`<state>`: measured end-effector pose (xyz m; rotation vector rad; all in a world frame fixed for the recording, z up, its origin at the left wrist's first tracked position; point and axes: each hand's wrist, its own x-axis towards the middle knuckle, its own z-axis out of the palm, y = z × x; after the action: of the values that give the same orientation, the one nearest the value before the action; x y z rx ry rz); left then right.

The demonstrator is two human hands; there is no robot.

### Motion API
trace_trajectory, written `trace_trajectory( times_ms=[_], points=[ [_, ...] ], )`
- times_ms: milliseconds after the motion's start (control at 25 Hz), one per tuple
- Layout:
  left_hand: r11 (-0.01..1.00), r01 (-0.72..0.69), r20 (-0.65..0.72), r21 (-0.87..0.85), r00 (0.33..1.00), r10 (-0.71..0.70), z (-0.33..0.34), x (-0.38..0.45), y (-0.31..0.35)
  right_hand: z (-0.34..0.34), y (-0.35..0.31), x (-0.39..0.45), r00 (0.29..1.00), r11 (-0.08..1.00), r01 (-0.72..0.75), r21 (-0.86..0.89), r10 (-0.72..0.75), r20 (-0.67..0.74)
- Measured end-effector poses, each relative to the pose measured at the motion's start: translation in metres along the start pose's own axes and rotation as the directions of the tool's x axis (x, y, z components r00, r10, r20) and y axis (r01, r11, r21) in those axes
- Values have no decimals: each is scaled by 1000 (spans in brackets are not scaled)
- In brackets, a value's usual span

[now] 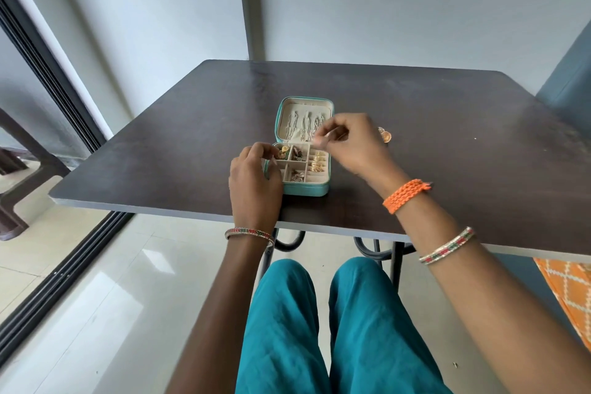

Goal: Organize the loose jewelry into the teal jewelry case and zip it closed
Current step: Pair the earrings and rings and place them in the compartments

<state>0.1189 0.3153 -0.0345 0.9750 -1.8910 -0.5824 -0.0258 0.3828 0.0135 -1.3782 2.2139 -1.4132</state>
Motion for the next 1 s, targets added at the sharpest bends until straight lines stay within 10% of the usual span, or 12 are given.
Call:
trace_trajectory(
  times_ms=[160,280,440,600,1000],
  points=[
    [961,-245,-58,127,966,254,7,5,33,-52,52,22,954,993,-106,50,116,-275],
    [923,-375,-15,-86,927,375,21,15,77,-71,90,31,915,973,-227,-40,199,-351],
    [962,-92,229,-258,961,154,69,43,120,-65,98,45,943,965,-241,-102,208,-261],
    [982,188,400,-8,901,-169,129,57,119,-63,100,51,952,934,-293,-203,264,-157],
    [983,96,391,155,908,-151,161,66,92,-65,114,58,946,970,-241,42,244,-212]
  ],
)
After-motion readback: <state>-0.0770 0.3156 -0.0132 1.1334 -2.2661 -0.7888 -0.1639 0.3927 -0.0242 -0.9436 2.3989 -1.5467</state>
